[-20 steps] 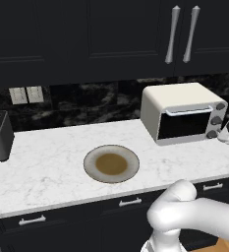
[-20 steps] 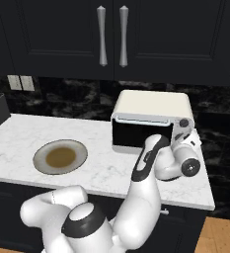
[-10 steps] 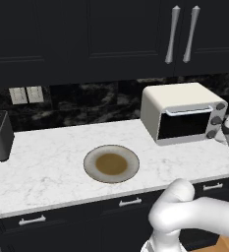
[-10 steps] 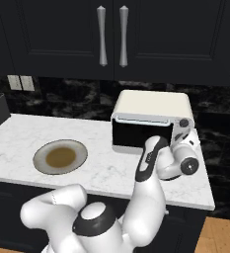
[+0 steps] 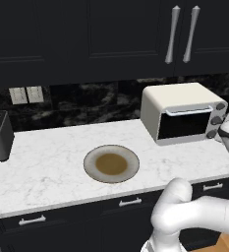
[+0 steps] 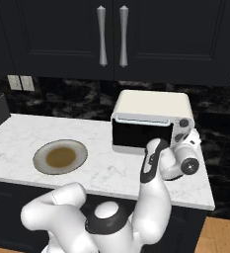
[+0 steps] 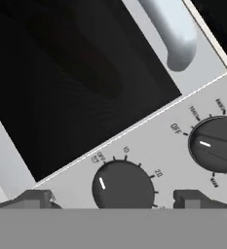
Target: Pick up the kebab skewer and baguette bread, and place them inside the toaster oven. Close the toaster oven door and start by setting the timer.
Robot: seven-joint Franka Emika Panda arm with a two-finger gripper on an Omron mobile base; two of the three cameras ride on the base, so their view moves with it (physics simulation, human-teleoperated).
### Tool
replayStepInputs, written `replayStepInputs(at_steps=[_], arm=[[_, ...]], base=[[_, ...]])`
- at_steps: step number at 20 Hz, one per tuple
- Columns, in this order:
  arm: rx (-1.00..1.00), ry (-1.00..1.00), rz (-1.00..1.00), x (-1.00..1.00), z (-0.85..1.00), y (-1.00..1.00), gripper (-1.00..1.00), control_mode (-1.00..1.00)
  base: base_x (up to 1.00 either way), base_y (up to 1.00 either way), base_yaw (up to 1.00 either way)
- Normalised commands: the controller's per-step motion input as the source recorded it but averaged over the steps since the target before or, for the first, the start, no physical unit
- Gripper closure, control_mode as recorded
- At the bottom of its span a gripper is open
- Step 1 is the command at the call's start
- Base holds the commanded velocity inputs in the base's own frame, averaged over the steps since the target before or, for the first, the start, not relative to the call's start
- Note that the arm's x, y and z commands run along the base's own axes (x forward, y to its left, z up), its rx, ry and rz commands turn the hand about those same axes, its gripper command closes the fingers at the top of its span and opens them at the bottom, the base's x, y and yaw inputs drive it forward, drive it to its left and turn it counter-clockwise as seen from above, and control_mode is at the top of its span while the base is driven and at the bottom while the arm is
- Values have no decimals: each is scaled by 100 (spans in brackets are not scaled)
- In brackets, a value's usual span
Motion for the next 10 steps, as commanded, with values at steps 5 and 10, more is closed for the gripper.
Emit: replayStepInputs(at_steps=[5,10], arm=[[-5,0,0,23,-7,-16,-100,-100],[-1,0,0,22,-7,-6,-100,-100]], base=[[0,0,0],[0,0,0]])
